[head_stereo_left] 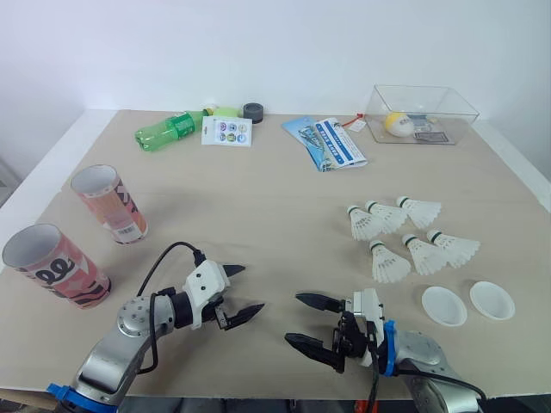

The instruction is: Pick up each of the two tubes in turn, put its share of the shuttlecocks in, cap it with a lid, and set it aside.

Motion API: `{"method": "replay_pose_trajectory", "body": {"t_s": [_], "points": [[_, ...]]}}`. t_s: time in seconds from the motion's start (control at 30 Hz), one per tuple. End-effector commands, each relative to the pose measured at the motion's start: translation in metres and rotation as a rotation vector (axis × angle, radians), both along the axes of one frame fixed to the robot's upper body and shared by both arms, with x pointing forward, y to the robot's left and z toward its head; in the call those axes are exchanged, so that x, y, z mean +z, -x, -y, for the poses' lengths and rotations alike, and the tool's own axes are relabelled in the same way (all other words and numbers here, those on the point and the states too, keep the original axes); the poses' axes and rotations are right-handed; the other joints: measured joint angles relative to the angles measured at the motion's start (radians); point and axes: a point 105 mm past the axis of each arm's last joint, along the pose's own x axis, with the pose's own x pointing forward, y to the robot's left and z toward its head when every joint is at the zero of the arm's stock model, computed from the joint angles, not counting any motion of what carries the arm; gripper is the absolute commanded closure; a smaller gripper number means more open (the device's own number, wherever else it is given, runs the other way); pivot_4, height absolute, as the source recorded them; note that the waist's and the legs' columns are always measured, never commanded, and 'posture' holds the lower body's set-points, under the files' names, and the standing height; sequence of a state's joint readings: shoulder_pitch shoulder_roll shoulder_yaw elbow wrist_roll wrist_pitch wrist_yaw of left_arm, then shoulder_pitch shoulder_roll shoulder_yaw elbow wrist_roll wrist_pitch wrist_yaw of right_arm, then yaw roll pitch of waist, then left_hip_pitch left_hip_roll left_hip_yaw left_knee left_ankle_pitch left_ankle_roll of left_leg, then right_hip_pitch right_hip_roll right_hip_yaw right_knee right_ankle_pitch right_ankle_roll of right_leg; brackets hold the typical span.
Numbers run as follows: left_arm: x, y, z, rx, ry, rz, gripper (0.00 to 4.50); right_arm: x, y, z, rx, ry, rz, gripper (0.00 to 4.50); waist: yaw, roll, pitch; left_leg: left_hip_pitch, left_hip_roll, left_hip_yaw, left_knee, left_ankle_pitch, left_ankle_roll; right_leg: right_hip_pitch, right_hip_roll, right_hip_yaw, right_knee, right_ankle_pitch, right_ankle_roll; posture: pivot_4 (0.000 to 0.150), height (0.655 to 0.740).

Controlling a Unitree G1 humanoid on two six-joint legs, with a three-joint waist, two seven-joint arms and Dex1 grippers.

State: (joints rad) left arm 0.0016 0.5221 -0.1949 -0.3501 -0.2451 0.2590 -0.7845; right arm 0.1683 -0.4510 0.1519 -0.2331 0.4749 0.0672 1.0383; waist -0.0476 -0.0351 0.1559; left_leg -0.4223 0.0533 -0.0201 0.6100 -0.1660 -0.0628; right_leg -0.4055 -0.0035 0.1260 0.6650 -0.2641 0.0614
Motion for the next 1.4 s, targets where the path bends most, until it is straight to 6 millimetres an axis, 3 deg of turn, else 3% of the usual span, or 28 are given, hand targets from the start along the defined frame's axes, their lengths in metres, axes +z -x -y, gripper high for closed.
{"method": "replay_pose_trajectory", "body": {"t_s": [0.03, 0.77, 0.93, 1.03, 1.13, 1.27, 1.4], "points": [[0.01, -0.003, 0.0, 0.001, 0.019, 0.057, 0.0, -0.004, -0.004, 0.004, -0.037, 0.003, -0.014, 0.07, 0.0, 0.0, 0.0, 0.0, 0.0, 0.0, 0.0, 0.0, 0.0, 0.0, 0.0, 0.0, 0.0, 0.0, 0.0, 0.15, 0.74], [0.019, -0.012, -0.001, 0.04, 0.054, 0.11, 0.0, 0.021, -0.02, 0.002, -0.044, -0.013, 0.005, 0.07, 0.0, 0.0, 0.0, 0.0, 0.0, 0.0, 0.0, 0.0, 0.0, 0.0, 0.0, 0.0, 0.0, 0.001, 0.0, 0.15, 0.74], [0.03, -0.021, -0.012, 0.287, 0.171, 0.187, 0.0, 0.055, -0.038, -0.01, 0.062, -0.002, 0.078, 0.07, -0.002, 0.0, 0.0, 0.0, 0.0, 0.001, 0.001, 0.0, 0.0, 0.0, 0.0, 0.0, 0.0, 0.001, 0.0, 0.15, 0.74], [0.034, -0.014, -0.014, 0.404, 0.233, 0.195, 0.0, 0.073, -0.044, -0.019, 0.165, 0.028, 0.106, 0.07, 0.0, 0.001, 0.001, -0.001, 0.0, 0.001, 0.001, 0.0, 0.001, 0.0, 0.0, 0.001, 0.0, 0.002, 0.002, 0.15, 0.74], [0.031, -0.002, -0.03, 0.577, 0.293, 0.164, 0.0, 0.087, -0.049, -0.025, 0.263, 0.04, 0.118, 0.07, -0.001, 0.001, 0.002, -0.002, 0.0, -0.001, 0.0, 0.0, 0.001, 0.0, 0.001, 0.001, 0.0, 0.001, 0.003, 0.15, 0.74], [0.033, 0.004, -0.066, 0.833, 0.255, 0.243, 0.0, 0.086, -0.057, -0.026, 0.318, 0.051, 0.11, 0.07, 0.001, 0.0, 0.002, -0.002, -0.001, -0.003, 0.001, -0.001, 0.001, 0.0, 0.001, 0.0, 0.0, 0.0, 0.002, 0.15, 0.74], [0.028, 0.014, -0.086, 1.016, 0.226, 0.253, 0.0, 0.076, -0.07, -0.029, 0.344, 0.135, 0.171, 0.07, -0.001, 0.0, 0.002, -0.001, -0.001, 0.0, 0.003, -0.001, 0.001, 0.0, 0.001, 0.0, 0.0, 0.001, 0.002, 0.15, 0.74]]}}
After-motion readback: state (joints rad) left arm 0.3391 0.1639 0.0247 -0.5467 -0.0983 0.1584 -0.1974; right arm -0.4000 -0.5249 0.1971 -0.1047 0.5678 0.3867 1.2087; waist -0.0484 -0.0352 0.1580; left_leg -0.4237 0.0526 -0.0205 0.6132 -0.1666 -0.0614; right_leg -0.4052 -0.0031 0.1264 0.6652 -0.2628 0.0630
